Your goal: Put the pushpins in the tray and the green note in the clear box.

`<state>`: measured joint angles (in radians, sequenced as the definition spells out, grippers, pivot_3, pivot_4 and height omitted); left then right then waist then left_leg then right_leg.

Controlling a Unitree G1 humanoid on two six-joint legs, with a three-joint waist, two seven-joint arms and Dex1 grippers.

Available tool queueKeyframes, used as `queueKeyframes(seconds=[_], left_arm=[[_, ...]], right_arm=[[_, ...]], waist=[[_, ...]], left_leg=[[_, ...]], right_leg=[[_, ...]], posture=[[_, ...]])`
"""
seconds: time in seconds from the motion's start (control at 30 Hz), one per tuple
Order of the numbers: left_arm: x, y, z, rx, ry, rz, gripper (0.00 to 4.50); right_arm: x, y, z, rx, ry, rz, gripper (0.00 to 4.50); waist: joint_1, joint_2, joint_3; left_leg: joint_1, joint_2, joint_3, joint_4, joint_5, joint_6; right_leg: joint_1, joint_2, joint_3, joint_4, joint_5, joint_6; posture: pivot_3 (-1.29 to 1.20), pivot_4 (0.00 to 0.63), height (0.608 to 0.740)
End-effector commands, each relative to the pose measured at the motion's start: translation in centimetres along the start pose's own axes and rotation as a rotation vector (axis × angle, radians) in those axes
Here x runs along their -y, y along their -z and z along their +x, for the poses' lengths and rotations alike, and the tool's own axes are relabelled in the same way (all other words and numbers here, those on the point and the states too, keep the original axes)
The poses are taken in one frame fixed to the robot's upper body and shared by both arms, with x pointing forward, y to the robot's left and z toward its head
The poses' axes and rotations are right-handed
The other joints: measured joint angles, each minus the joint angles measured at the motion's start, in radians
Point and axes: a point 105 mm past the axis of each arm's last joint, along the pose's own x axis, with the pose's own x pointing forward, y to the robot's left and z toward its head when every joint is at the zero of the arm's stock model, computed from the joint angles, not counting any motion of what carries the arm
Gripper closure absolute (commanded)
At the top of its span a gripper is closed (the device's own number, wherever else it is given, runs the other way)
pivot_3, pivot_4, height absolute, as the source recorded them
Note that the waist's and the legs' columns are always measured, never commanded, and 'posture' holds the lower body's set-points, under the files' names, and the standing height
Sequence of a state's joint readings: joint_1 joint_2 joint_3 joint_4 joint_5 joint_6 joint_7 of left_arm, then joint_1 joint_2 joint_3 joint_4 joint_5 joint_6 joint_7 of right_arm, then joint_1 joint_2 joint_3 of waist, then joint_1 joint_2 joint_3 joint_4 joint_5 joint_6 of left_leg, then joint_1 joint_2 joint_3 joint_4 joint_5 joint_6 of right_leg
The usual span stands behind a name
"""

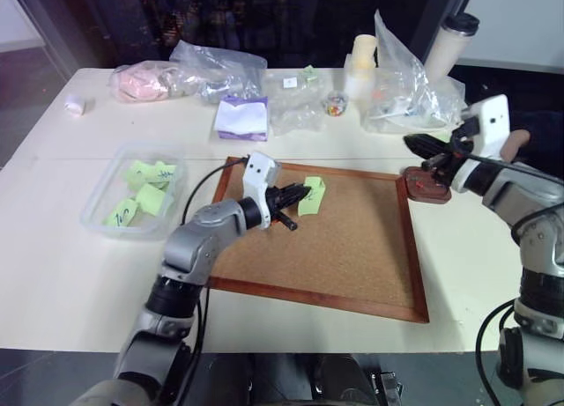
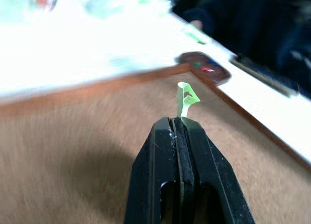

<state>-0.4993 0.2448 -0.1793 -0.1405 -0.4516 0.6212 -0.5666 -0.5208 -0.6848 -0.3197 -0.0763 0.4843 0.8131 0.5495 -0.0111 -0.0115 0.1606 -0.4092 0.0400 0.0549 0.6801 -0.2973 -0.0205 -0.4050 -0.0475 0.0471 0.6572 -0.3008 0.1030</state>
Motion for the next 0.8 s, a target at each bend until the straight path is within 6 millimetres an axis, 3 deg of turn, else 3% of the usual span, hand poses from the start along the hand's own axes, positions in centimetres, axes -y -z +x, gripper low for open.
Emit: queueKeyframes(seconds=[0.03, 0.27, 0.53, 0.63, 0.8], left_arm=[[1.1, -1.2, -1.6, 0.031, 0.044, 0.127, 4.45], [0.2, -1.9, -6.0, 0.017, -0.009, 0.178, 4.45], [-0.7, -4.7, -8.9, 0.063, -0.054, 0.168, 4.45], [-2.2, -6.1, -10.5, 0.078, -0.109, 0.179, 4.5], [-5.2, -7.5, -12.3, 0.082, -0.229, 0.212, 4.5]], right_arm=[[2.0, 0.4, 0.2, 0.012, 0.067, -0.013, 4.5], [4.2, 4.3, 1.4, -0.081, 0.149, 0.01, 4.5], [6.7, 6.7, 1.7, -0.138, 0.255, 0.032, 4.5], [6.6, 7.2, 1.7, -0.148, 0.241, 0.031, 3.68], [6.2, 7.2, 1.8, -0.147, 0.232, 0.022, 1.08]], waist=[[-0.003, 0.0, 0.0], [-0.006, 0.001, 0.0], [-0.001, 0.001, 0.0], [-0.006, 0.001, 0.001], [-0.007, 0.001, 0.001]], left_leg=[[0.0, 0.0, 0.0, 0.0, 0.0, 0.0], [0.0, 0.002, 0.001, 0.0, 0.0, 0.0], [0.0, 0.001, 0.001, 0.0, 0.0, 0.0], [0.0, 0.002, 0.001, 0.0, 0.0, 0.0], [0.001, 0.002, 0.001, 0.0, 0.0, 0.0]], right_leg=[[0.0, 0.0, 0.0, 0.0, 0.0, 0.0], [-0.001, 0.001, 0.001, 0.001, 0.0, 0.0], [0.0, 0.0, 0.001, 0.001, 0.0, 0.0], [-0.001, 0.001, 0.001, 0.001, 0.0, 0.0], [-0.001, 0.001, 0.001, 0.001, 0.0, 0.0]], posture=[[0.0, 0.15, 0.74], [0.0, 0.15, 0.74], [0.0, 0.15, 0.74], [0.0, 0.15, 0.74], [0.0, 0.15, 0.74]])
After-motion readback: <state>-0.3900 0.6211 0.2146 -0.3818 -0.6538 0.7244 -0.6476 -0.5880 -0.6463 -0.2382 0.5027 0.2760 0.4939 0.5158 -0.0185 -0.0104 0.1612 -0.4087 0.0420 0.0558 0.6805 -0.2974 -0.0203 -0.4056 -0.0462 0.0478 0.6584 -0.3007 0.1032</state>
